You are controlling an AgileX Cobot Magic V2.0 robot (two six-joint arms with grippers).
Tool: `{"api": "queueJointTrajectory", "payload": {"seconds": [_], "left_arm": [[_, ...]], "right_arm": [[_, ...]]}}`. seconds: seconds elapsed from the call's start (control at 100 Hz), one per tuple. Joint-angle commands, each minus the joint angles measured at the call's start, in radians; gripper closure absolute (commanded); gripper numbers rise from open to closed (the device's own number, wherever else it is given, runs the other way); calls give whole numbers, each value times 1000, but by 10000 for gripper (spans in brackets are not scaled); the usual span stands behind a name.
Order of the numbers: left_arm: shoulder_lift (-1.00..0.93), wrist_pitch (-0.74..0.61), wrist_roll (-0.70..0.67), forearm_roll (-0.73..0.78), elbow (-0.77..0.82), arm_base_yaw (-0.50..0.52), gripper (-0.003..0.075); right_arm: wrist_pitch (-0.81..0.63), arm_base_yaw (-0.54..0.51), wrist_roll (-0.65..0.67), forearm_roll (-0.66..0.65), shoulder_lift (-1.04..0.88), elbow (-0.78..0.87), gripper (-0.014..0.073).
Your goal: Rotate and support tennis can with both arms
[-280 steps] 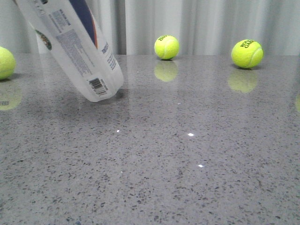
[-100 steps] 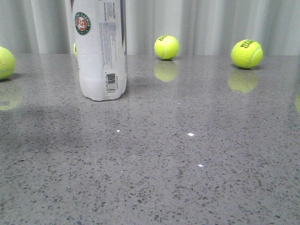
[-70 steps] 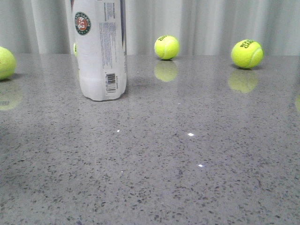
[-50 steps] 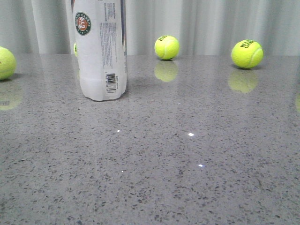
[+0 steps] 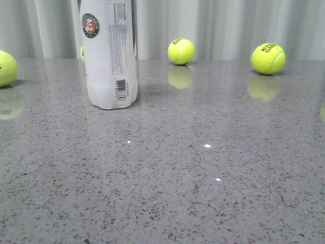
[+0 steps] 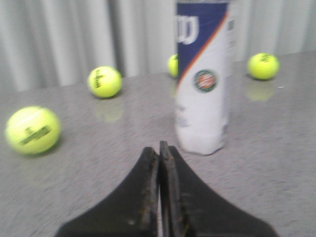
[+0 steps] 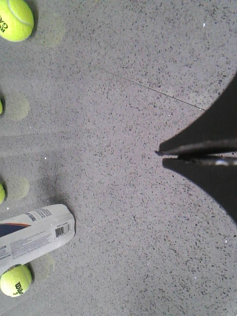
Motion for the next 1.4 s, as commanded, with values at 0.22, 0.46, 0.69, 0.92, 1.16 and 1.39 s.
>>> {"api": "queueJointTrajectory", "payload": {"seconds": [0.22, 0.46, 0.69, 0.92, 1.16, 1.39], "left_arm": [[-162, -122, -65, 108, 157, 214, 741], [-332, -79, -65, 112, 257, 356, 741], [-342, 6, -65, 112, 257, 384, 741], [-342, 10, -65, 112, 256, 384, 741], [-342, 10, -65, 112, 256, 384, 741], [-342, 10, -65, 112, 256, 384, 741]], "right_arm": [[-80, -5, -6, -14, 9, -25, 659], [-80, -5, -6, -14, 9, -25, 659], [-79, -5, -6, -12, 10, -25, 659], [-80, -5, -6, -12, 10, -25, 659], [-80, -5, -6, -12, 10, -25, 659], [-80, -5, -6, -12, 10, -25, 659]]}}
